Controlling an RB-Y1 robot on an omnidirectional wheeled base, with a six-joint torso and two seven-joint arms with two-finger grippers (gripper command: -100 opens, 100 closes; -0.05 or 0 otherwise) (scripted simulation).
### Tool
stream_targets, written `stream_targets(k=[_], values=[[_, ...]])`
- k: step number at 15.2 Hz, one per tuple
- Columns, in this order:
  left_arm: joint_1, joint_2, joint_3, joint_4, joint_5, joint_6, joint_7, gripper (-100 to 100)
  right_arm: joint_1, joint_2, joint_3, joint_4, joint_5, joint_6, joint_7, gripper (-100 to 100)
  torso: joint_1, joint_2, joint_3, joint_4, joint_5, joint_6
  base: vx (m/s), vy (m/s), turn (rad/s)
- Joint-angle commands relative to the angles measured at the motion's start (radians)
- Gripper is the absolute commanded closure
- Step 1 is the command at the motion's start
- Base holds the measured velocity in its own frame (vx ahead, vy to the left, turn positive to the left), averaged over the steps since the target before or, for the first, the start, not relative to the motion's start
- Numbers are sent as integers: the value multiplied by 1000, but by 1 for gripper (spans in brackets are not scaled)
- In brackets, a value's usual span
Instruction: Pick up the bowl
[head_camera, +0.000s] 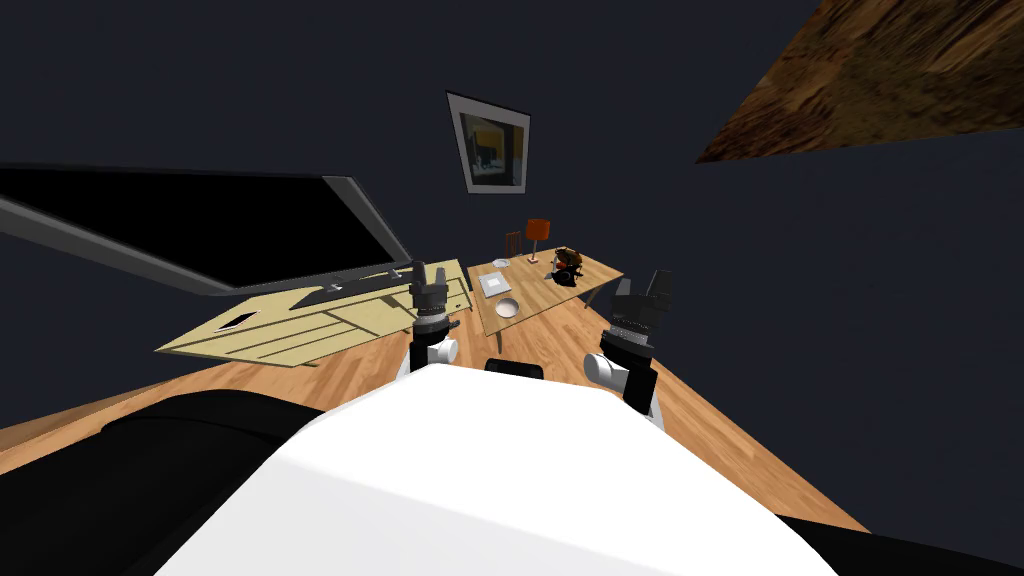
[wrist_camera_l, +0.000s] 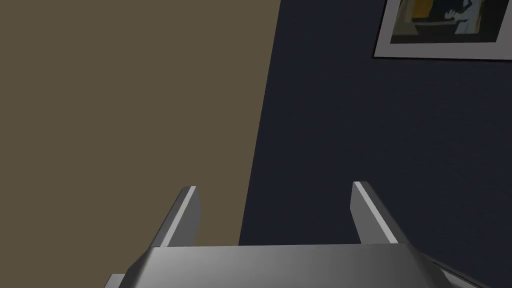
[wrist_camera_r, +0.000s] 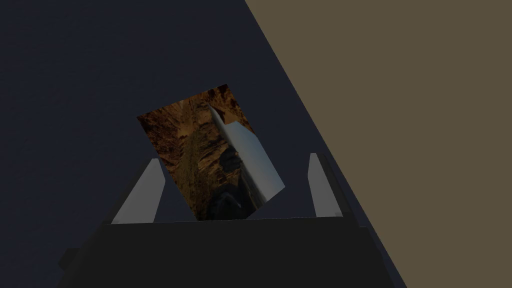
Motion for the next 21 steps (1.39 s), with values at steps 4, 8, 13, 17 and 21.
stream_targets(k=[4,8,13,17,21], values=[[-6,82,7,14,1,45,-6,-100,0,0,0,0,0,0,0,0,-1,0,0,0,0,0,1,-22,-9],[-20,164,24,48,3,148,-21,-100,0,0,0,0,0,0,0,0,-3,-1,-1,0,-1,0,12,-53,-16],[-29,196,35,70,5,230,-31,-100,0,0,0,0,0,0,0,0,-4,-1,-1,0,-1,0,19,-55,-13],[-40,222,48,96,7,315,-42,-100,0,0,0,0,0,0,0,0,-4,-2,-1,0,-1,0,22,-55,-17],[-52,242,63,125,9,386,-55,-100,0,0,0,0,0,0,0,0,-3,-2,-1,0,-1,0,22,-43,-14]])
